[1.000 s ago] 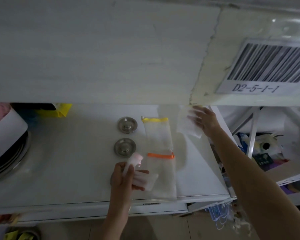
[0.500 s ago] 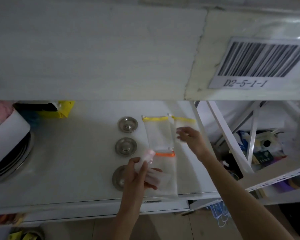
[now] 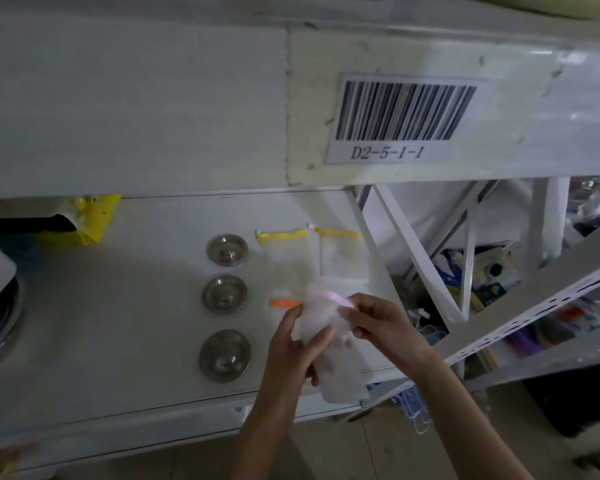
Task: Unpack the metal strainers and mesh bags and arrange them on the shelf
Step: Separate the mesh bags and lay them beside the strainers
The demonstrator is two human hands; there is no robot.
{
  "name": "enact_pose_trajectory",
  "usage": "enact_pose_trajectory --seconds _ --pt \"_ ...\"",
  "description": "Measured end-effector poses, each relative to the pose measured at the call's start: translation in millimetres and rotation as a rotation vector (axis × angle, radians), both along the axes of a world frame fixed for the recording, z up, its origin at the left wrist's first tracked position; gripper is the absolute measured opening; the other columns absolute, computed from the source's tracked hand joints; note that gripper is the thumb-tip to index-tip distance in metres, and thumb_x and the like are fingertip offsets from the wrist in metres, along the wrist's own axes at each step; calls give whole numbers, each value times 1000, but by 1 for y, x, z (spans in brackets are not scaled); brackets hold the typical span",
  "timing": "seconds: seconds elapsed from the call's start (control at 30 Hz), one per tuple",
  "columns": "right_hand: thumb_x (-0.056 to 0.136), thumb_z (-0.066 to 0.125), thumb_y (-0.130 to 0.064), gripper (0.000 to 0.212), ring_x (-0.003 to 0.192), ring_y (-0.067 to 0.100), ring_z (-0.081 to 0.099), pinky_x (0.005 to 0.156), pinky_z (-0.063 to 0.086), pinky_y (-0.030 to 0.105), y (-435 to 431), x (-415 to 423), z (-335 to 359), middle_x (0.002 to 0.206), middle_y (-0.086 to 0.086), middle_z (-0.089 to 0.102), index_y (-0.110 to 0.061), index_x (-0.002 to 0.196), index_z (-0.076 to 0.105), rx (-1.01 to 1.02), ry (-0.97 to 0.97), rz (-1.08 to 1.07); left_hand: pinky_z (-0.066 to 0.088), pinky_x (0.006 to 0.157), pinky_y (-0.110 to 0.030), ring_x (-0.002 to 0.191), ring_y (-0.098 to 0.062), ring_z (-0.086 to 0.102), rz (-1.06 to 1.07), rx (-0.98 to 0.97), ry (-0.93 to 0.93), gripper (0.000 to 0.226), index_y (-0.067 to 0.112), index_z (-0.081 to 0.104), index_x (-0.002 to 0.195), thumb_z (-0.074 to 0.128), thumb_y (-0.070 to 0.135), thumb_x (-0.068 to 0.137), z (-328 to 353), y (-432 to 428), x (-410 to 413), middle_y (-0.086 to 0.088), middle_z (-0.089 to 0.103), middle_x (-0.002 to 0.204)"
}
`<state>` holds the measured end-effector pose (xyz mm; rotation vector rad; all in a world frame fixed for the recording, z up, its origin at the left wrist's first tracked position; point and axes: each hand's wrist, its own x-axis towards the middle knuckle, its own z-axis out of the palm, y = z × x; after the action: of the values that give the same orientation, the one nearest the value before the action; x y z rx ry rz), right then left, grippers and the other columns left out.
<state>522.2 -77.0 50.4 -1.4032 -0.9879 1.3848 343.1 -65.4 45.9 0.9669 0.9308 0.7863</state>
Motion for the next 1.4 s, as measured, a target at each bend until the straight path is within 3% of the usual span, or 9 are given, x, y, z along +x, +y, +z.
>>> enact_pose_trajectory --seconds 0.1,0.2,0.3,0.43,0.57,0.7,0.87,1.1,1.4 --pt "90 61 -9 22 57 15 38 55 32 23 -1 24 -1 72 16 43 13 90 60 10 -134 -125 40 42 -22 55 -19 64 -26 1 87 38 24 56 115 70 8 85 -7 -2 0 -17 79 82" --pt "89 64 -12 14 56 9 49 55 39 16 3 44 -4 65 9 56 1 86 69 50 -490 -117 40 41 -20 58 -14 67 -53 26 164 38 23 54 114 69 3 85 -20 -9 6 -13 79 78" --pt "87 67 -19 12 58 6 57 59 43 18 20 58 -21 65 -4 63 -10 81 71 67 -882 -90 46 45 -20 66 -17 66 -66 72 267 46 24 50 122 67 6 84 -36 -13 17 -14 76 78" --pt "88 63 -20 13 74 20 66 67 53 30 51 68 -56 86 5 71 -11 89 72 -57 -1092 -62 60 56 -26 70 -14 69 -102 115 395 55 21 45 135 64 8 85 -54 -18 27 -11 73 94" --pt "90 58 -24 14 85 24 63 77 56 39 64 60 -73 98 7 65 -16 100 64 -188 -1164 2 63 65 -32 72 -8 68 -152 120 500 48 20 47 134 62 14 89 -62 -27 22 -7 73 98" --pt "91 58 -25 20 83 20 56 72 48 31 63 53 -76 110 7 55 -16 109 56 -137 -1243 -17 60 75 -27 75 -4 68 -164 164 624 36 18 58 120 58 11 85 -63 -26 6 0 74 93" --pt "88 61 -21 34 93 26 65 75 59 38 56 41 -72 130 8 46 -17 121 50 -63 -1369 -57 52 88 -26 89 -10 63 -207 375 862 31 16 59 121 55 21 90 -54 -14 -16 1 67 113" --pt "88 63 -22 28 92 21 67 80 53 32 72 -11 -35 119 2 56 -17 115 59 109 -1291 72 39 98 -33 115 -22 52 -216 683 1353 29 17 52 119 47 30 94 -38 23 -51 -3 54 124" --pt "79 72 -31 69 126 25 47 106 41 37 60 -111 -53 141 6 47 -15 140 42 211 -1175 605 35 108 -39 132 -27 43 -219 533 1559 116 5 36 144 71 73 56 -72 37 -117 -10 46 142"
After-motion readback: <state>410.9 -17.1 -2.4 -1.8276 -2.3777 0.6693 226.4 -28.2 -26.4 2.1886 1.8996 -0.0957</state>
